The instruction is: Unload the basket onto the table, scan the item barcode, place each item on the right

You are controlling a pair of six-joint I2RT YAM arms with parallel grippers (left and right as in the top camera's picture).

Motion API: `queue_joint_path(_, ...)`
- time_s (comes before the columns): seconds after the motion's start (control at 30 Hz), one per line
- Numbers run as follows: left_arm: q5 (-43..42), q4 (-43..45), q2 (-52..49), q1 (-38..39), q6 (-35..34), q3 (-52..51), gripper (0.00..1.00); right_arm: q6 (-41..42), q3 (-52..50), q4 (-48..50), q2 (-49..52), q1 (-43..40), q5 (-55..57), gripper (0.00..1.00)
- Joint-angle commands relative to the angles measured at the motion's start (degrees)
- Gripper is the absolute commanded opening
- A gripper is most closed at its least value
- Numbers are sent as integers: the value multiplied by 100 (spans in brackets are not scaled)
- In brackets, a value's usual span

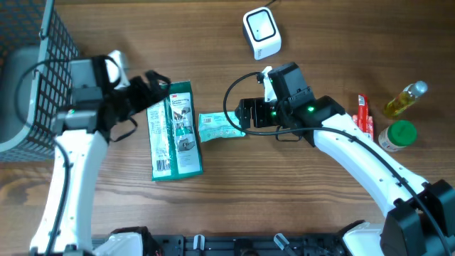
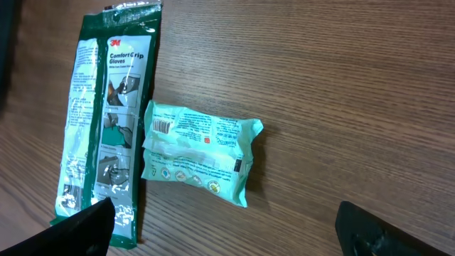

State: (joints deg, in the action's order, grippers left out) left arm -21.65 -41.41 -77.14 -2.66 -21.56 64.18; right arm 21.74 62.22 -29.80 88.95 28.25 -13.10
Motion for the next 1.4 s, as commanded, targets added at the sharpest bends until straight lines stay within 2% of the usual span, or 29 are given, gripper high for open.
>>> queue_joint_path(0.0, -278, -44, -326, 380, 31, 33, 20, -57, 2, 17, 74, 4, -96, 100)
queue_joint_path(0.03, -278, -28, -402, 496, 24, 33, 7, -57, 2, 20, 74, 7, -94, 100)
queue_joint_path(0.07, -275, -22, -463, 590, 22, 33, 4, -57, 2, 22, 74, 7, -94, 100)
queue_joint_path(0.23, 85, -48, -833, 1117, -44, 33, 4, -68, 2, 7, 74, 4, -94, 100)
queue_joint_path(0.33, 846, -131, -1169, 1486, -341, 33, 4, -70, 2, -7, 74, 4, -94, 100)
queue_joint_path(0.5, 1178, -131, -1628, 1740, -608, 33, 4, -72, 2, -9, 74, 4, -92, 99)
queue_joint_path(0.8, 1172, -11, -2413, 1779, -614, 33, 4, -76, 2, -4, 81, 4, -92, 100)
queue_joint_path(1.37, 1191, 273, -2802, 1928, -754, 33, 4, -68, 2, 37, 87, 7, -92, 99)
